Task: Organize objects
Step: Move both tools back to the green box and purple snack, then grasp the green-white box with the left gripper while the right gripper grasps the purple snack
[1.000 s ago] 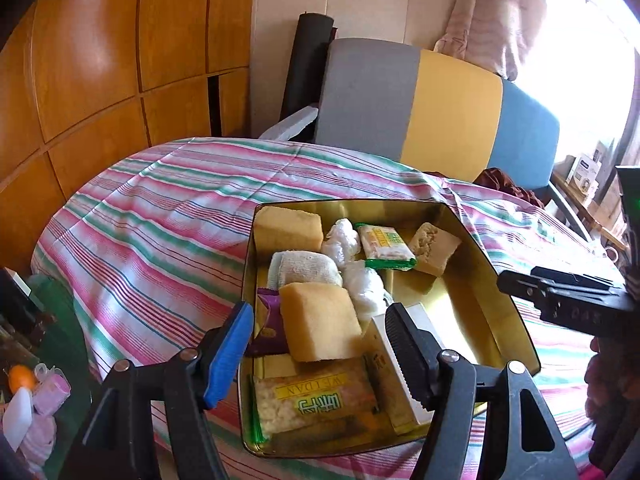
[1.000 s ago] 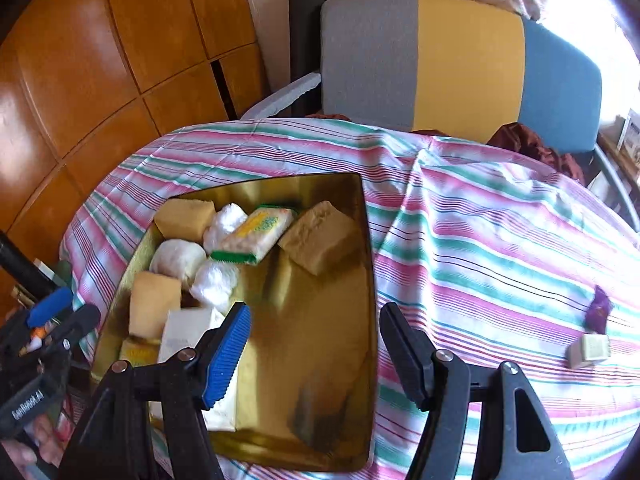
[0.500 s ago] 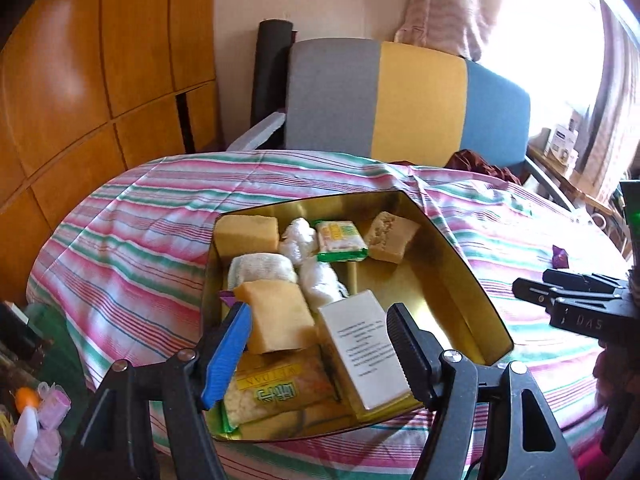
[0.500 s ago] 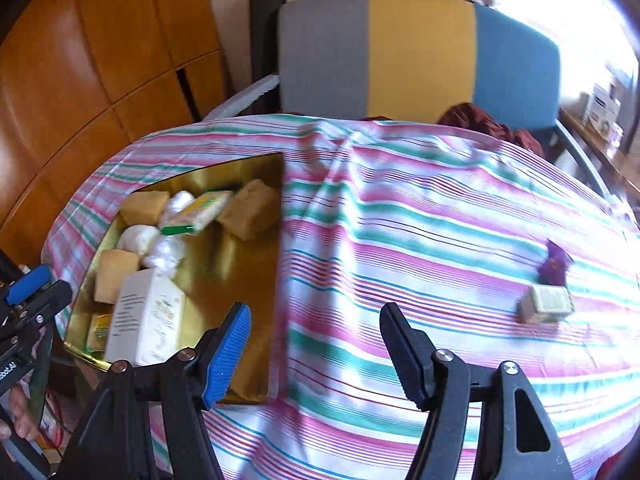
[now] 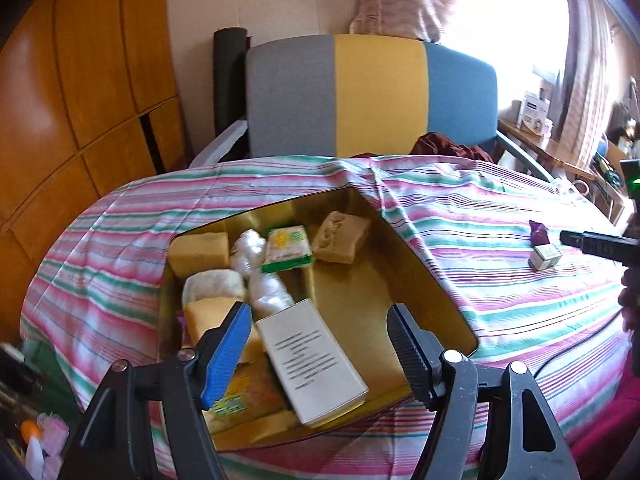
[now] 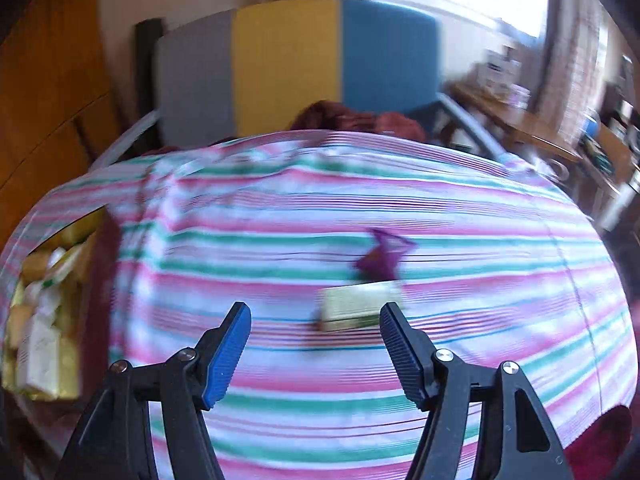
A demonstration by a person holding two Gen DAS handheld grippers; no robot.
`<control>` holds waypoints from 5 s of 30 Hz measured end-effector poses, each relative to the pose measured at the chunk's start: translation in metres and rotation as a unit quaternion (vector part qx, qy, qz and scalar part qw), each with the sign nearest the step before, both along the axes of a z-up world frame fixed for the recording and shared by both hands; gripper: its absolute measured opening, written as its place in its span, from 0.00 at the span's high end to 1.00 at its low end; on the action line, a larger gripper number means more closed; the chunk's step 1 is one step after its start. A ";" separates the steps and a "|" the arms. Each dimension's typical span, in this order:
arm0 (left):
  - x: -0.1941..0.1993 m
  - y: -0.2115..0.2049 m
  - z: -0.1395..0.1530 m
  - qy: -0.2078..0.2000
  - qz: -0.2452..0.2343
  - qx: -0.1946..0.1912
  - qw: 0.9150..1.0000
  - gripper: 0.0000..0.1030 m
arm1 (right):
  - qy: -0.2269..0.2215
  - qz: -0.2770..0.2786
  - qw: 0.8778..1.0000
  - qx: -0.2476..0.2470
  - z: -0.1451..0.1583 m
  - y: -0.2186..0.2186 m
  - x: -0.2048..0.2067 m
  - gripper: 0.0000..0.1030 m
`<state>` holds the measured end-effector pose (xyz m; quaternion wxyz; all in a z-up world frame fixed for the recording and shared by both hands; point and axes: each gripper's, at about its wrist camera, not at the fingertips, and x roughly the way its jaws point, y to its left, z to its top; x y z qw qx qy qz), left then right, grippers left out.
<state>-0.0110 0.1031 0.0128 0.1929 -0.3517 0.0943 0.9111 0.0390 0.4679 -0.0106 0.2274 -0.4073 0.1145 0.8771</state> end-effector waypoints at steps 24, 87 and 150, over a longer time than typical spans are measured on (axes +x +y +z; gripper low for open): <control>-0.004 0.121 -0.015 -0.032 -0.103 -0.025 0.994 0.31 | 0.020 -0.206 0.958 -0.198 -0.045 0.099 0.060 0.34; -0.007 0.350 -0.107 -0.064 -0.311 -0.066 0.946 0.71 | 0.073 -0.234 0.919 -0.310 -0.059 0.126 0.080 0.34; -0.016 0.269 -0.118 -0.089 -0.213 0.017 0.973 0.69 | -0.101 -0.104 0.981 -0.126 -0.090 0.127 -0.089 0.69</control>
